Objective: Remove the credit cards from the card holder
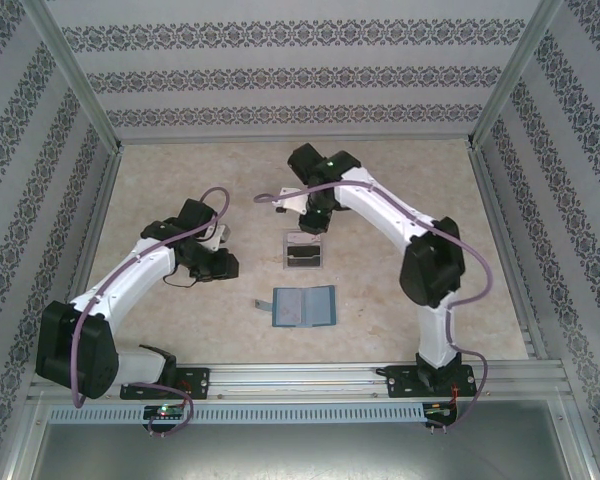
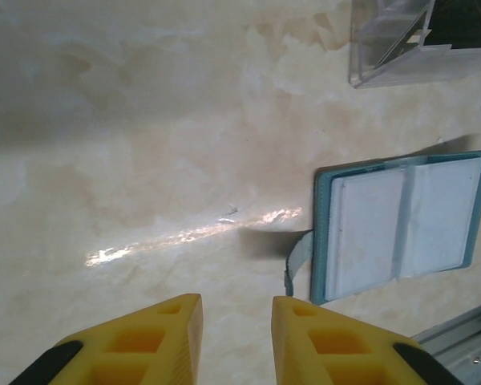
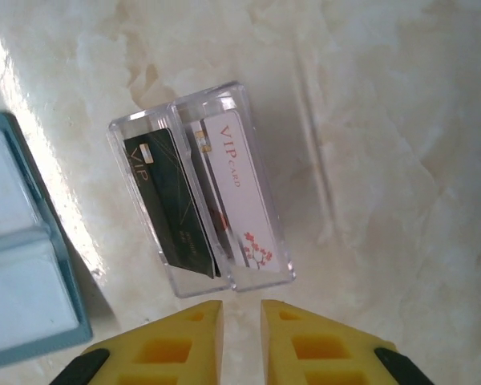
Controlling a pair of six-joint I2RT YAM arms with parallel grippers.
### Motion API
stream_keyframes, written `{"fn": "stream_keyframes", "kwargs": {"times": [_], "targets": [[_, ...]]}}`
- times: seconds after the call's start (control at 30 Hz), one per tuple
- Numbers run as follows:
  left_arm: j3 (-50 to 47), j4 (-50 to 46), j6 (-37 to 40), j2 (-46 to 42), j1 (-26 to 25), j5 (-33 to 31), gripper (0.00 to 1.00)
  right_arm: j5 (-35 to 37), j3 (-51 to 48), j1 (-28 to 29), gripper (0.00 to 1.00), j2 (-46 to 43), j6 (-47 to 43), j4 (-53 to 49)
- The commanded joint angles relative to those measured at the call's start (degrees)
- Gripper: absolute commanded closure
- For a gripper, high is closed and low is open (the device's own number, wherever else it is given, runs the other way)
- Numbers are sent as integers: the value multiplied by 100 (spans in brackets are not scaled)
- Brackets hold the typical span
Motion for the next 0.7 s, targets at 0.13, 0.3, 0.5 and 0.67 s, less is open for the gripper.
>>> {"fn": "stream_keyframes", "kwargs": {"times": [0.13,0.3,0.5,0.67], "targets": [[-173,707,-611,134,-408,481,70,621,-1590,393,79,-1228,2965,1549],[-248,1074,-913,348,-874,483,70,610,-2694,695,82,-2079,4461,2305],[-372,1491,-1152,875,-1347,410,73,317,-3475,1021,85,-2623,6016,2855],[-461,1616,-1097,1312,-1526,365,81,125,-3840,1132,86,-2799,7174,2970]]}}
